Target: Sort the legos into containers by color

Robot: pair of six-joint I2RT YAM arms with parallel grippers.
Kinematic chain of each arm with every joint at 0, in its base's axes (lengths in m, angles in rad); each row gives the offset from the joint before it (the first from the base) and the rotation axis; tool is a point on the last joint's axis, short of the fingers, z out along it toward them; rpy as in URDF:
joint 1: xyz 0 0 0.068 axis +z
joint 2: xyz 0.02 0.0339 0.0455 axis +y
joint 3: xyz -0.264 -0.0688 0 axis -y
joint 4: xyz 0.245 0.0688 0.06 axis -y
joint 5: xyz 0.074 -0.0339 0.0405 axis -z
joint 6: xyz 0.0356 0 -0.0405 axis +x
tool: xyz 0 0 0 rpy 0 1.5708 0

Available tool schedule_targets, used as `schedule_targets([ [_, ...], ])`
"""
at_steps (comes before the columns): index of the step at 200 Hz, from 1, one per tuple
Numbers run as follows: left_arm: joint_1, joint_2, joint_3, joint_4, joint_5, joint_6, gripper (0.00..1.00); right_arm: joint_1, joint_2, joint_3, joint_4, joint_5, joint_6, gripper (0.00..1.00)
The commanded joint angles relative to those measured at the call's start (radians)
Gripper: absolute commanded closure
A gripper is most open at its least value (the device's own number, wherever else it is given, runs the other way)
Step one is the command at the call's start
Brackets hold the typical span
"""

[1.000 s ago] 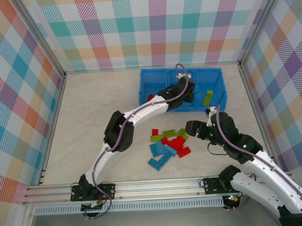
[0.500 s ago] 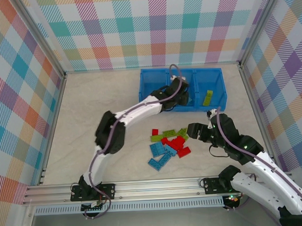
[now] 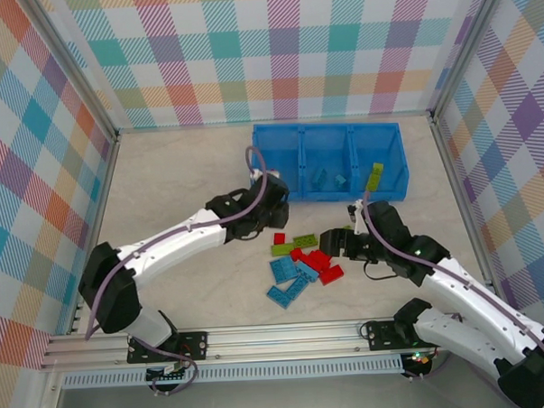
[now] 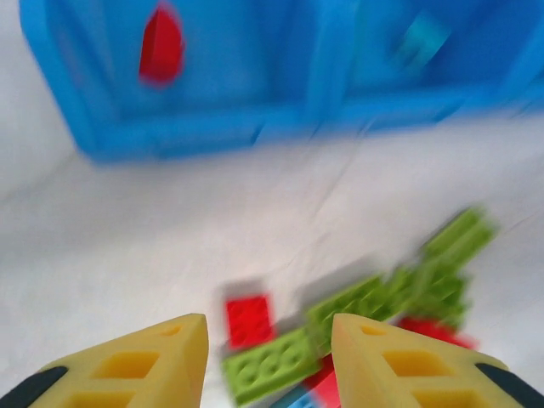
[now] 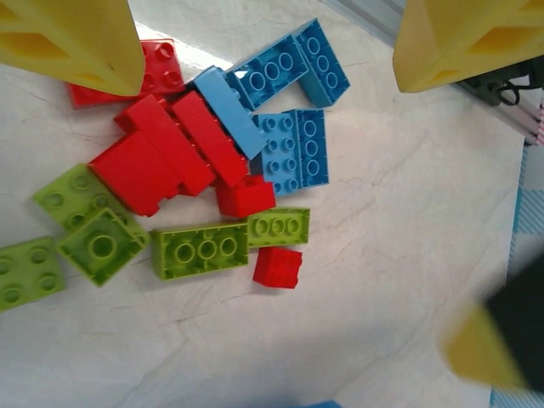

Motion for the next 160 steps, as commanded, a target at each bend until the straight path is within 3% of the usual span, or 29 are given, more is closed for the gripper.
schedule_targets([
  [1, -0.006, 0.065, -0.023, -0.039, 0.084, 0.005, 0.48, 0.004, 0.008, 0.004, 0.08, -0.059, -0.017, 0.22],
  [40, -0.003, 0.238, 0.066, -0.052, 0.068, 0.04, 0.35, 0.006, -0.005, 0.006, 0.046, -0.052, -0.016, 0.22],
  [81, 0.009, 0.35, 0.118, -0.03, 0.099, 0.05, 0.34, 0.006, -0.033, 0.0, 0.022, -0.041, -0.009, 0.22],
  [119, 0.01, 0.387, 0.122, -0.033, 0.07, 0.02, 0.51, 0.005, -0.024, 0.016, 0.016, -0.033, -0.021, 0.22],
  [160, 0.014, 0.398, 0.074, -0.034, 0.062, -0.008, 0.58, 0.006, -0.019, 0.016, 0.02, -0.032, -0.022, 0.21],
])
